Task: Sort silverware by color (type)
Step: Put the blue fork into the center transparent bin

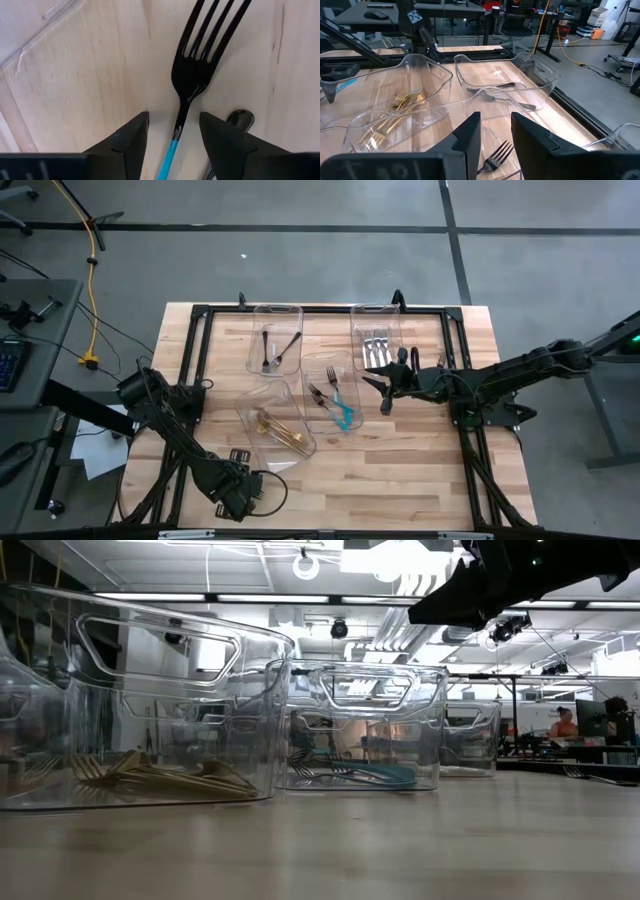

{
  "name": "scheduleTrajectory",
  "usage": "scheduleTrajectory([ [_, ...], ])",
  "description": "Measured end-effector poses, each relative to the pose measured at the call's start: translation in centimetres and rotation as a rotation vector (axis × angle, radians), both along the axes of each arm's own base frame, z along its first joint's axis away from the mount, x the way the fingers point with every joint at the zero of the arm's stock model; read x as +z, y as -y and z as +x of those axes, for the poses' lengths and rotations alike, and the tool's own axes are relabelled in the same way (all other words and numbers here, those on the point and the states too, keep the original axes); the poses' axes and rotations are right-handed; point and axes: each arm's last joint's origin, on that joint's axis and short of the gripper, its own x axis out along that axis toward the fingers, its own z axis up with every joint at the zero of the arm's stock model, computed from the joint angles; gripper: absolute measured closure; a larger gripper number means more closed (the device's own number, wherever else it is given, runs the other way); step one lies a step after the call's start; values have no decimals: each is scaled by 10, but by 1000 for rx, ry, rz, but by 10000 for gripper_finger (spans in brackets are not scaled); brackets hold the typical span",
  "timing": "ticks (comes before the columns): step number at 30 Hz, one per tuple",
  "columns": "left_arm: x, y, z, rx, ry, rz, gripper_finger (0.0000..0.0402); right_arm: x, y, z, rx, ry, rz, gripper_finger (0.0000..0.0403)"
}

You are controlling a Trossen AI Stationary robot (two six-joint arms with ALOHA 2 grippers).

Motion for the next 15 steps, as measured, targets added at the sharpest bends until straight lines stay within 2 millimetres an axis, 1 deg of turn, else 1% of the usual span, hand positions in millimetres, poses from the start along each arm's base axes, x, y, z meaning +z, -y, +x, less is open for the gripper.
scheduleTrajectory([
  [2, 0, 0, 0, -1, -1, 3, 243, 0, 0, 0, 1, 0, 0, 300],
  [5, 0, -1, 0, 0, -1, 12, 278, 0, 0, 0, 1, 0, 0, 300],
  [11, -1, -4, 0, 4, -12, 31, 377, 0, 0, 0, 1, 0, 0, 300],
  [13, -1, -4, 0, 9, -15, 30, 391, 0, 0, 0, 2, 0, 0, 300],
  [15, -1, -5, 1, 12, -17, 29, 389, 0, 0, 0, 2, 0, 0, 300],
])
